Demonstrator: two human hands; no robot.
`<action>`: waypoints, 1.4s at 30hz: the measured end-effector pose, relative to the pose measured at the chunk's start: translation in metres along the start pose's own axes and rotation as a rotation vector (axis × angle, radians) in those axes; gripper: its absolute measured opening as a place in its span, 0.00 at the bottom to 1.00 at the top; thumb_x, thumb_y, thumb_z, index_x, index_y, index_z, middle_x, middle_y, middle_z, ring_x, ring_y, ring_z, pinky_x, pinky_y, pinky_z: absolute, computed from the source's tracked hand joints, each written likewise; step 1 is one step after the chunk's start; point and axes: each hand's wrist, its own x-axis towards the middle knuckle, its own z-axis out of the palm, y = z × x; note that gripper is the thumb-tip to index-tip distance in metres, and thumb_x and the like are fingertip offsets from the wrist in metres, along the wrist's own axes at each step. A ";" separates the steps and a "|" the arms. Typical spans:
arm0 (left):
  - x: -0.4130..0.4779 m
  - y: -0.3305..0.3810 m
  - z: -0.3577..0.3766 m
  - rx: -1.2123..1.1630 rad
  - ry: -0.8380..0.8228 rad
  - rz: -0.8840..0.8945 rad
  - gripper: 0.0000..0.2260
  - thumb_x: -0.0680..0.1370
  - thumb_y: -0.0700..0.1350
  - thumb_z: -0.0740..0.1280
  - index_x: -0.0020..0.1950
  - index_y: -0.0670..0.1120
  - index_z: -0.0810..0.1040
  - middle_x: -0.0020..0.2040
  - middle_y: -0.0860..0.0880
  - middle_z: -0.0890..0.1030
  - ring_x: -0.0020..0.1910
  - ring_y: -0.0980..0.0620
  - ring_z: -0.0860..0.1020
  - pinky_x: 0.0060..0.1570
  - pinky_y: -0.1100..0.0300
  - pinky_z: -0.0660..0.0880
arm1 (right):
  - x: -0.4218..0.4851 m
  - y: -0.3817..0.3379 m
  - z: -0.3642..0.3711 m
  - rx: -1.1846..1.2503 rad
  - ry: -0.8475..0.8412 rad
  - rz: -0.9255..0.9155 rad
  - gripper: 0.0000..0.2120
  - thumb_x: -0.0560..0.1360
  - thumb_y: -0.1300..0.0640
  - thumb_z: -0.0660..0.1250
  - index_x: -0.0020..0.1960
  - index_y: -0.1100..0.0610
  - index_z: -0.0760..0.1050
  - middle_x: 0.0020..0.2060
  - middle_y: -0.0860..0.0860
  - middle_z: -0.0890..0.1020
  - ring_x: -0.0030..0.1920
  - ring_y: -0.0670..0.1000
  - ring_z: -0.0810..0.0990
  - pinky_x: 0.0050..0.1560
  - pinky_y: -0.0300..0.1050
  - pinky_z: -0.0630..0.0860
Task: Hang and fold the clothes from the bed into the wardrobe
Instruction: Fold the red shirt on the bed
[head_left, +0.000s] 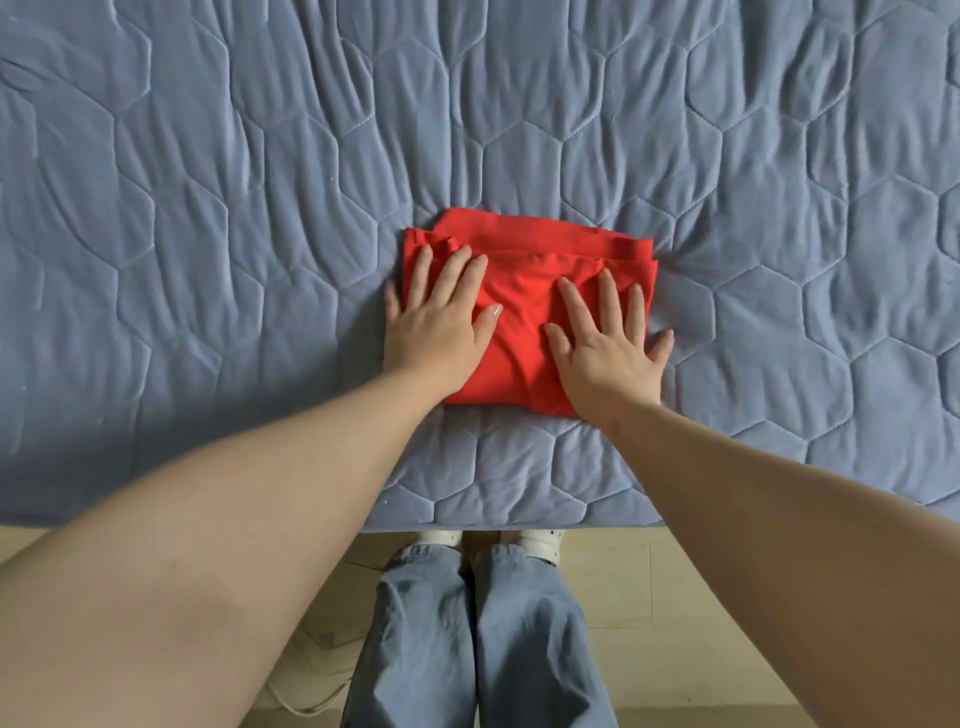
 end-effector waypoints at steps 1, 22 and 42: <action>0.002 -0.001 0.005 -0.034 -0.006 -0.006 0.25 0.80 0.57 0.53 0.76 0.54 0.54 0.77 0.57 0.52 0.76 0.50 0.46 0.71 0.42 0.48 | 0.003 0.002 0.005 0.008 -0.002 0.002 0.24 0.78 0.38 0.46 0.73 0.34 0.45 0.76 0.44 0.43 0.76 0.52 0.38 0.69 0.67 0.40; -0.115 -0.027 -0.108 -1.056 -0.252 -0.568 0.29 0.68 0.47 0.75 0.67 0.57 0.70 0.63 0.49 0.72 0.56 0.52 0.73 0.54 0.61 0.71 | -0.105 -0.054 -0.074 0.482 -0.213 0.133 0.28 0.71 0.60 0.68 0.70 0.54 0.68 0.64 0.61 0.72 0.62 0.60 0.74 0.54 0.48 0.76; -0.342 -0.209 -0.378 -1.309 0.468 -0.729 0.21 0.69 0.45 0.75 0.58 0.60 0.74 0.59 0.50 0.72 0.54 0.52 0.72 0.51 0.60 0.68 | -0.277 -0.383 -0.202 0.390 -0.257 -0.495 0.23 0.72 0.65 0.66 0.66 0.56 0.73 0.60 0.56 0.78 0.58 0.57 0.77 0.55 0.47 0.75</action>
